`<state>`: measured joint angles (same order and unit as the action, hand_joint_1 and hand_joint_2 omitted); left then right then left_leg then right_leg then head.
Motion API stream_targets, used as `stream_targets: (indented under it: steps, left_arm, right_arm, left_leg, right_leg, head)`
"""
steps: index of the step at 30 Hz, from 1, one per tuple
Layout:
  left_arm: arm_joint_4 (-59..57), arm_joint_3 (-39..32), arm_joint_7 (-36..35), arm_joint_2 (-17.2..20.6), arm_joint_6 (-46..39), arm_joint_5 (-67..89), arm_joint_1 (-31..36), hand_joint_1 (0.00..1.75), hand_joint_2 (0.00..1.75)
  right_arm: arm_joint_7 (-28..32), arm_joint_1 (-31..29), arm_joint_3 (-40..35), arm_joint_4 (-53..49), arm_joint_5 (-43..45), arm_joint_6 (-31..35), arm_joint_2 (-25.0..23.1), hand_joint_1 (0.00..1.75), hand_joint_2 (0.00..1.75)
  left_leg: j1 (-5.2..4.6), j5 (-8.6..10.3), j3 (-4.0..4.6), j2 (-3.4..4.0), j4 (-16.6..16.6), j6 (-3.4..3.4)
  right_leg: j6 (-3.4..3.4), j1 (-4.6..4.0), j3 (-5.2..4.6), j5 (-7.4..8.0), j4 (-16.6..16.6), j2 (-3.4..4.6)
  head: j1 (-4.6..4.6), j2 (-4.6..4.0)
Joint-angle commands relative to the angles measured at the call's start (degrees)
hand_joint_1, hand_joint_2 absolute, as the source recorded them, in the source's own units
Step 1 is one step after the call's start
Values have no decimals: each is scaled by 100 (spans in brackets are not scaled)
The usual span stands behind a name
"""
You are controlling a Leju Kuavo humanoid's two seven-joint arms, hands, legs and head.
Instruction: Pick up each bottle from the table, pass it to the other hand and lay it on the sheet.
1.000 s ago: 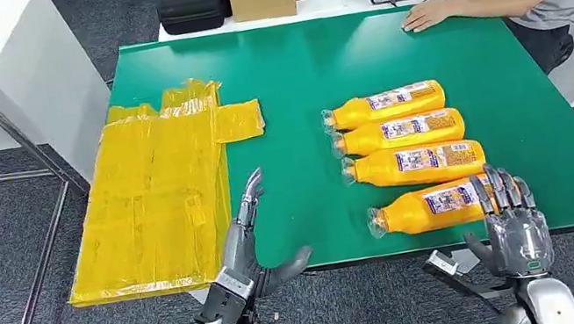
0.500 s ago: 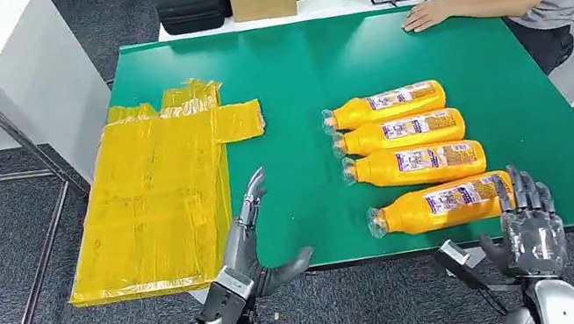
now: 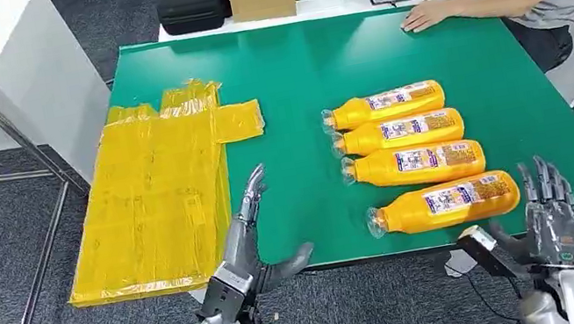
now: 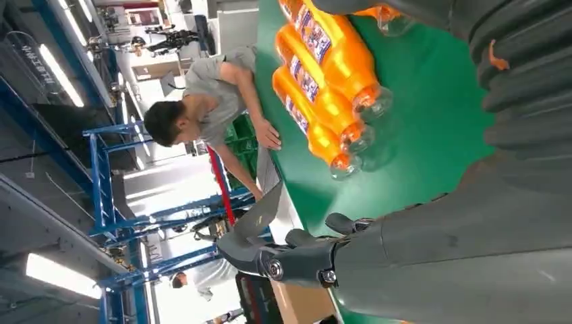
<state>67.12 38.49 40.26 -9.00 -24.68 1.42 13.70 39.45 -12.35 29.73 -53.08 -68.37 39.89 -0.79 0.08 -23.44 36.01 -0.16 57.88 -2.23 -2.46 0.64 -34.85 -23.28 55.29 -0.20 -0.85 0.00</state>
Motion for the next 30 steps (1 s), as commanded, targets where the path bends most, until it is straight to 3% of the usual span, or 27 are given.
stream_targets:
  steps: [1, 10, 18, 30]
  left_arm:
    - [-130, 109, -26, 107, -114, -39, 292, 0, 175]
    - [-52, -59, -26, -38, 13, -85, 255, 0, 175]
    - [4, -164, -26, -95, 176, -145, 260, 0, 175]
    - [50, -254, -26, -107, 262, -154, 180, 0, 175]
  right_arm:
    - [-116, -741, 390, 1524, -583, 11, 199, 0, 175]
    - [-519, -1105, 238, 1810, -1116, 11, 392, 0, 175]
    - [-1174, -1263, -519, 2065, -1883, 11, 648, 0, 175]
    - [-1188, -1423, -1054, 2643, -1829, 11, 880, 0, 175]
  left_leg:
    - [2, -12, -38, 2, -6, 12]
    - [0, -6, -20, 8, -2, 3]
    - [0, -10, -27, 16, -1, 7]
    - [1, -9, -29, 11, -4, 6]
  right_leg:
    - [11, -2, 36, -14, -3, 2]
    - [5, 0, 18, -6, -1, 7]
    - [7, -1, 25, -7, 1, 15]
    - [4, -1, 28, -6, -2, 11]
  head:
    - [0, 0]
    - [-2, 0]
    - [-2, 0]
    - [-2, 0]
